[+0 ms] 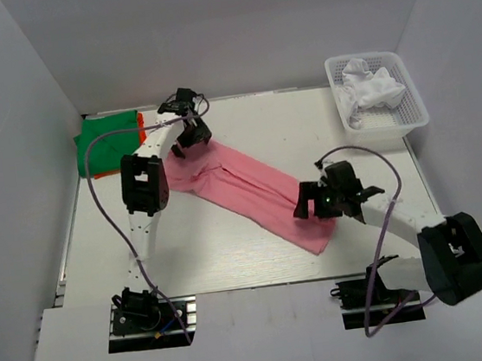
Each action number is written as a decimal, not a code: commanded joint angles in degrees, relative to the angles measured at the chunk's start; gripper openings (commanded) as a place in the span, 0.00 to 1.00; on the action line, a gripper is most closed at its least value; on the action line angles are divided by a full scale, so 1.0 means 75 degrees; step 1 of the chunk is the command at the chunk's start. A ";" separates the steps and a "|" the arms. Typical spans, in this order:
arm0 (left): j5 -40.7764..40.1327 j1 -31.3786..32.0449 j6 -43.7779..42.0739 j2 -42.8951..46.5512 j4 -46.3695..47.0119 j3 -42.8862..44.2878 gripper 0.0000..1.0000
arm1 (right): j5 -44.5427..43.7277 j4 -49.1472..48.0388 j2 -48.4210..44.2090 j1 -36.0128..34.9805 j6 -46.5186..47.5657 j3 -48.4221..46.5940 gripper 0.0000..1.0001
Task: Fold and stack the t-shirts
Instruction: Rotate the tshirt 90 degrees
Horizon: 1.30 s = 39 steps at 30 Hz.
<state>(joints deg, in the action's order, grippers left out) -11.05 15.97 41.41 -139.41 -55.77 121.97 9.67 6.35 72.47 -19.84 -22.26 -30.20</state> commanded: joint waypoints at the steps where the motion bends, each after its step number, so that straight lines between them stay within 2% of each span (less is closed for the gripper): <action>1: 0.1247 0.0227 -0.0761 -0.1916 0.0836 0.2114 1.00 | 0.0807 0.1578 -0.0251 -0.0996 0.0131 0.0522 0.90; 2: 0.1541 0.0331 -0.0868 -0.2105 0.1233 0.2298 1.00 | 0.1156 0.1486 -0.0426 -0.1441 0.0237 0.0615 0.90; 3: 0.1961 0.0332 -0.0938 -0.2176 0.2327 0.2299 1.00 | 0.1403 0.1416 -0.0463 -0.1944 0.0331 0.0709 0.90; 5: 0.2970 0.0542 -0.0798 -0.2014 0.3842 0.1529 1.00 | 0.1895 0.1171 -0.0324 -0.2579 0.0482 0.0733 0.90; 6: 0.3263 0.0624 -0.0729 -0.2013 0.4685 0.1155 1.00 | 0.1979 0.1157 -0.0230 -0.3522 0.0577 0.0640 0.90; 7: 0.3173 0.0729 -0.0426 -0.2384 0.5227 0.1464 1.00 | 0.1968 0.1204 0.0166 -0.3833 0.0891 0.0442 0.90; 9: 0.3462 0.1045 -0.0423 -0.3041 0.5441 0.2865 1.00 | 0.1654 0.1286 0.0461 -0.4755 0.1232 0.0091 0.90; 10: 0.3465 0.1128 -0.0215 -0.3381 0.5896 0.3071 1.00 | 0.1536 0.1275 0.0869 -0.5272 0.1547 -0.0167 0.90; 14: 0.3535 0.1223 0.0478 -0.3384 0.7457 0.2358 1.00 | 0.1652 0.1215 0.1550 -0.6156 0.2194 -0.1010 0.90; 17: 0.3640 0.1223 0.0677 -0.3864 0.7552 0.2838 1.00 | 0.1792 0.1275 0.2113 -0.6460 0.2733 -0.1598 0.90; 22: 0.2342 0.1223 0.0188 -0.3350 0.7296 0.2440 1.00 | 0.1407 0.1766 0.2291 -0.6566 0.2933 -0.2278 0.90; 26: 0.1206 0.1107 -0.0095 -0.2916 0.6897 0.2792 1.00 | 0.0938 0.1790 0.1554 -0.6730 0.2921 -0.2197 0.90; 29: 0.0878 0.0918 -0.0025 -0.2530 0.6734 0.2884 1.00 | 0.0645 0.1732 0.0792 -0.6765 0.2933 -0.2103 0.90; 32: 0.0806 0.0824 -0.0901 -0.1979 0.6803 0.2885 1.00 | 0.0364 0.1498 0.0007 -0.6789 0.2817 -0.1858 0.90; 35: 0.1109 0.0824 -0.1816 -0.1139 0.6954 0.2605 1.00 | 0.0119 0.0714 -0.0813 -0.6765 0.2441 -0.1448 0.90; 37: 0.1203 0.0824 -0.2306 -0.0633 0.6757 0.2441 1.00 | -0.0186 0.0315 -0.1293 -0.6730 0.1892 -0.1214 0.90; 38: 0.1204 0.0929 -0.2473 -0.0387 0.6605 0.2347 1.00 | -0.1128 0.0209 -0.1457 -0.6719 0.1670 -0.1154 0.90; 39: 0.1204 0.0930 -0.2613 0.0196 0.6453 0.2265 1.00 | -0.1508 0.0185 -0.1505 -0.6730 0.1401 -0.1096 0.90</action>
<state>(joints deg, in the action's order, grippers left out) -1.91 21.10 29.34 -153.42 -6.26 138.96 8.58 12.45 63.07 -70.22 -5.96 -40.14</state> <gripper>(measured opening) 0.997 0.904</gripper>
